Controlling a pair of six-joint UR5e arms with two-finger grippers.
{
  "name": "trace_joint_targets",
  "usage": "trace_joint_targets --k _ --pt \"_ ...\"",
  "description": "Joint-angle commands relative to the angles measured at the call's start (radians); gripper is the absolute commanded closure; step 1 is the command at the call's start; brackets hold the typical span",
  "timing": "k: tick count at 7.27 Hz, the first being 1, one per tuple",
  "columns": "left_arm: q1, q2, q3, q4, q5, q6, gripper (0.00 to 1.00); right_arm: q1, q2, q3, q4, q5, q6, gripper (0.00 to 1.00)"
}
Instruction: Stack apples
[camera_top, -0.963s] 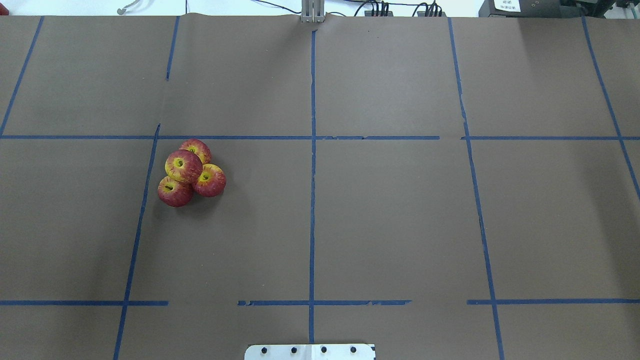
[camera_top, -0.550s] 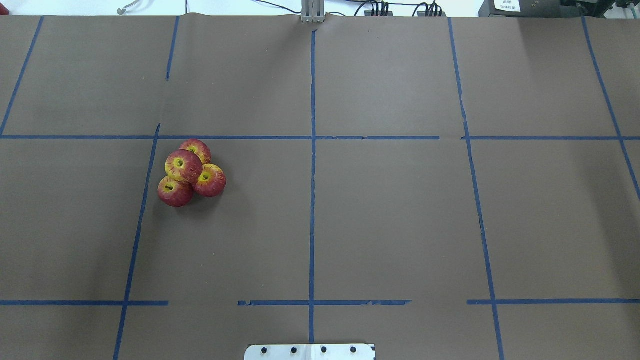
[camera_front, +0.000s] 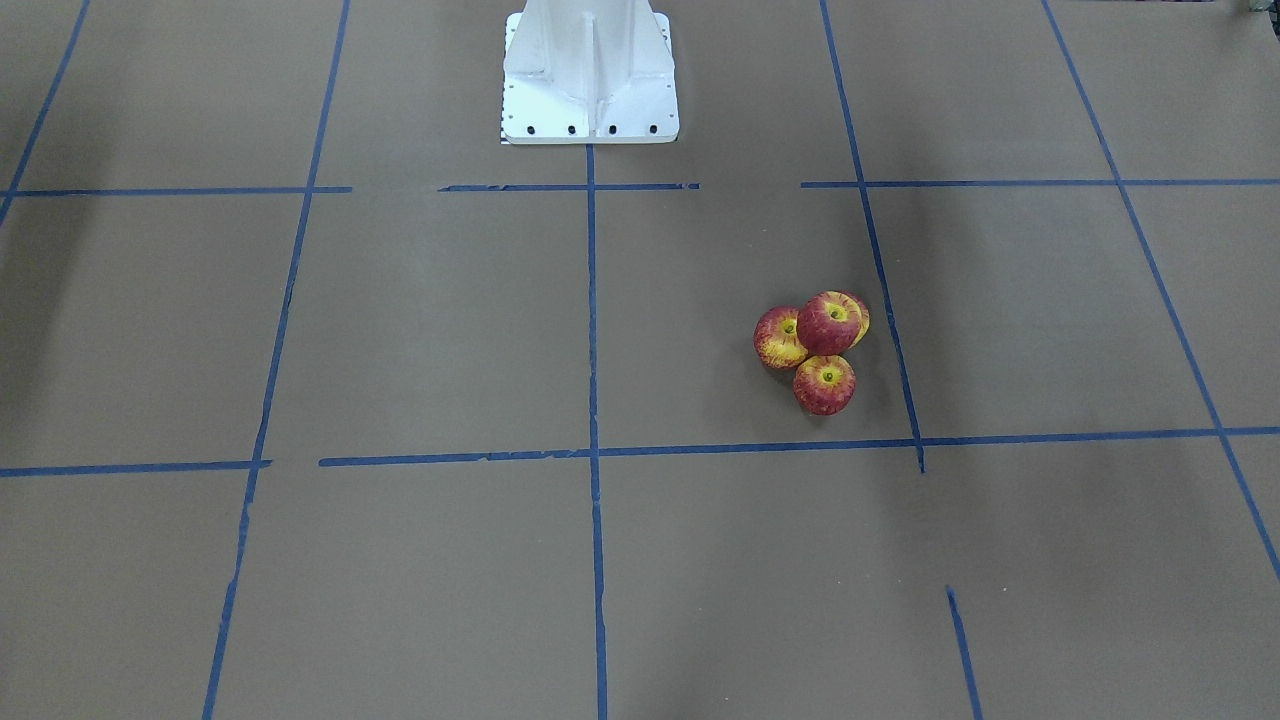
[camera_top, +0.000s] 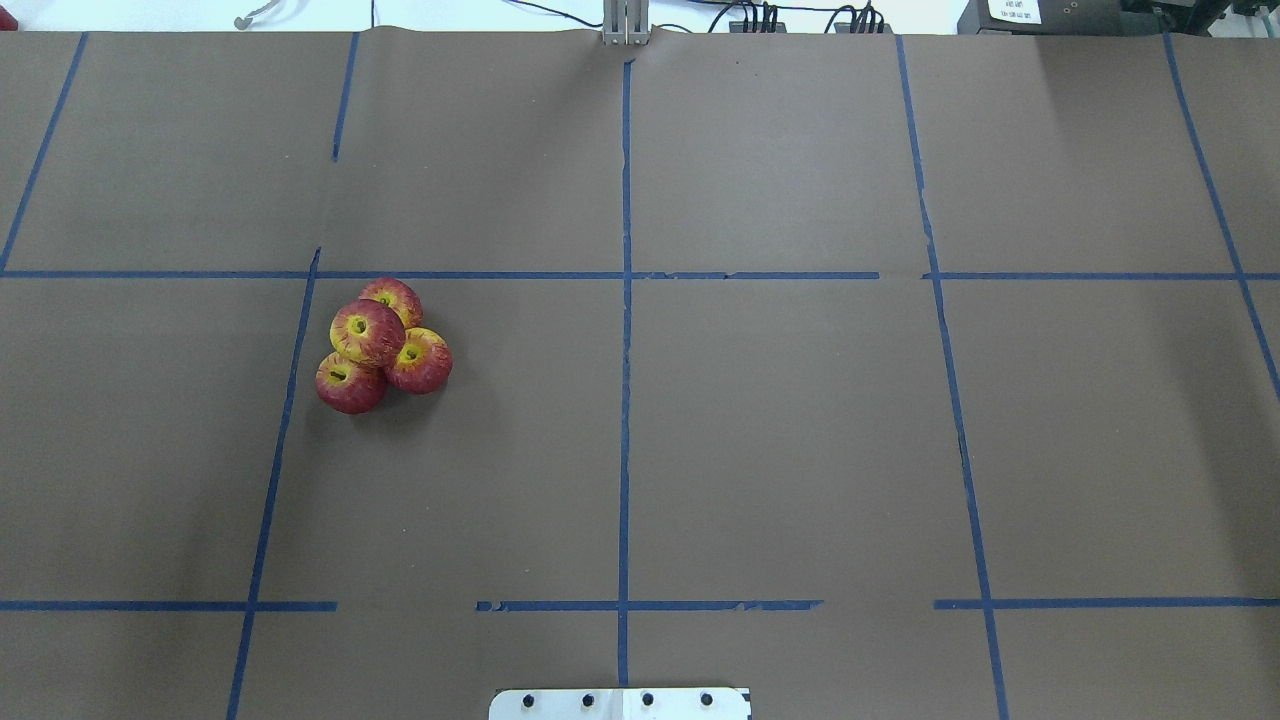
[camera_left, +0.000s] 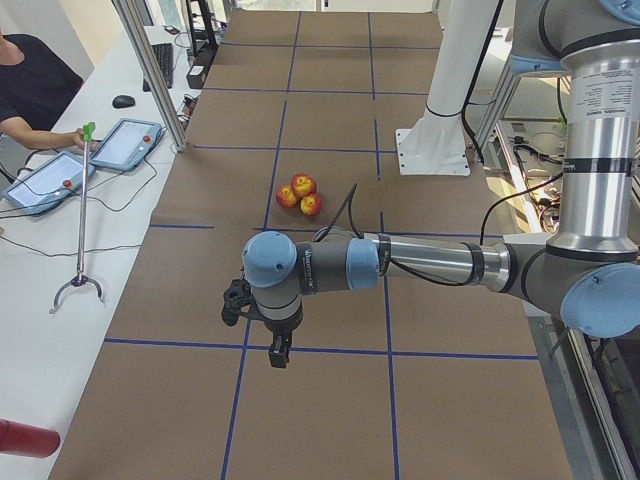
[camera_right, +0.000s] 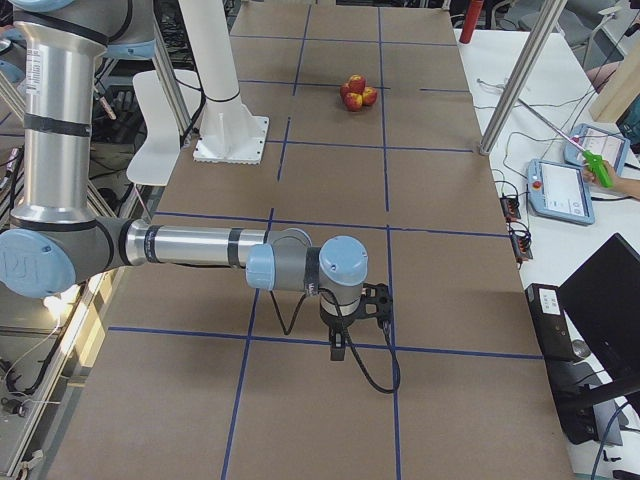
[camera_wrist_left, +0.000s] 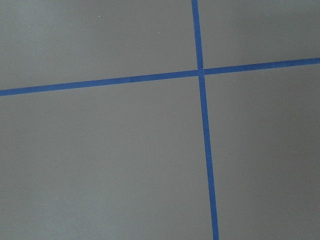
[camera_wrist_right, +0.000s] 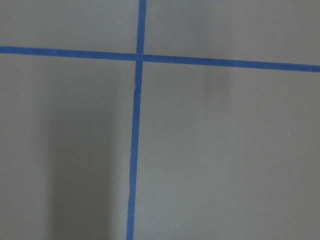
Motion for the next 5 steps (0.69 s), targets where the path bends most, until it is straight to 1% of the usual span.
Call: trace_joint_targets --k 1,5 --pt "0.002 -0.010 0.033 0.001 0.000 0.002 0.00 0.000 0.000 0.000 0.001 0.001 0.000 0.00" --pt "0.001 -0.010 -0.005 0.006 0.000 0.002 0.00 0.000 0.000 0.001 0.001 0.000 0.000 0.00"
